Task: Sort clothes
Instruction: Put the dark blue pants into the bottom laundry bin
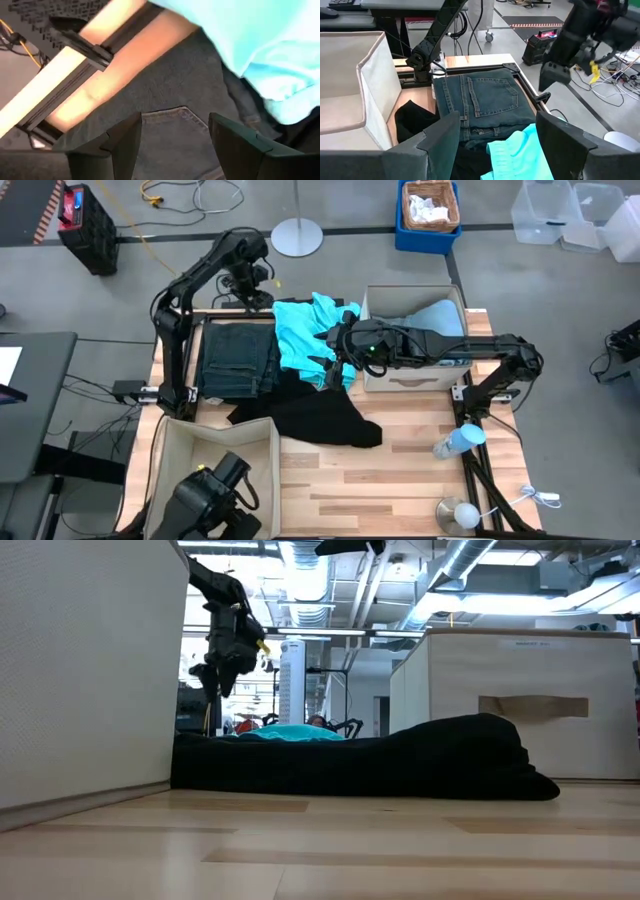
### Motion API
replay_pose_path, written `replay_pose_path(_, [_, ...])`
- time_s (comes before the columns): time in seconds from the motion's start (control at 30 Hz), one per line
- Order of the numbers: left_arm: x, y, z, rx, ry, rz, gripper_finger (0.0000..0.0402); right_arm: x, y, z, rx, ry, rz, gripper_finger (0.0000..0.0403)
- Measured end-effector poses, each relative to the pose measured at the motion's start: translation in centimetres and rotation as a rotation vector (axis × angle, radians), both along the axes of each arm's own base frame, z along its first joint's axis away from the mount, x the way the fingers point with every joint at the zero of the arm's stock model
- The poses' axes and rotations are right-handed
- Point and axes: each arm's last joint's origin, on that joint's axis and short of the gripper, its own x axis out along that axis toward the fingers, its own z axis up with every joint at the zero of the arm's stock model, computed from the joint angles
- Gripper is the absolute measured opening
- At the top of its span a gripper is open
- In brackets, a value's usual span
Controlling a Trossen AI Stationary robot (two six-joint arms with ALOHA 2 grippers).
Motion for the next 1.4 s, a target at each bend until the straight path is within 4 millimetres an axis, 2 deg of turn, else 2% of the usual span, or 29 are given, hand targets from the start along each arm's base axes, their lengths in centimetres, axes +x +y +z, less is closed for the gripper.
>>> replay_pose_path(0.13, [-0.4,0.4,2.8,0.092,-0.058,0.055,0.0226,0.0,0.0,0.0,0.0,0.0,0.001,0.0276])
replay_pose_path(0.27, [-1.2,1.7,5.3,0.239,-0.141,0.171,0.0226,0.0,0.0,0.0,0.0,0.0,0.001,0.0276])
replay_pose_path(0.37, [-1.7,2.6,5.7,0.313,-0.143,0.232,0.0226,0.0,0.0,0.0,0.0,0.0,0.001,0.0276])
replay_pose_path(0.47, [-2.1,3.4,4.0,0.295,-0.105,0.23,0.0226,0.0,0.0,0.0,0.0,0.0,0.0,0.0276])
replay_pose_path(0.67, [-1.8,3.7,-1.0,0.24,-0.016,0.139,0.0226,0.0,0.0,0.0,0.0,0.001,0.001,0.0276])
replay_pose_path(0.87, [-2.0,3.0,-3.9,0.152,0.045,0.062,0.0226,0.0,-0.2,0.0,0.0,0.002,-0.007,0.0276])
replay_pose_path(1.07, [-2.3,1.9,-5.6,0.039,0.089,-0.088,0.0226,0.0,-0.5,0.0,-0.016,0.01,-0.008,0.0276])
replay_pose_path(1.4, [-0.8,1.1,-6.7,0.004,-0.015,-0.314,0.0226,-0.2,-1.2,-0.3,-0.015,0.037,-0.027,0.0276])
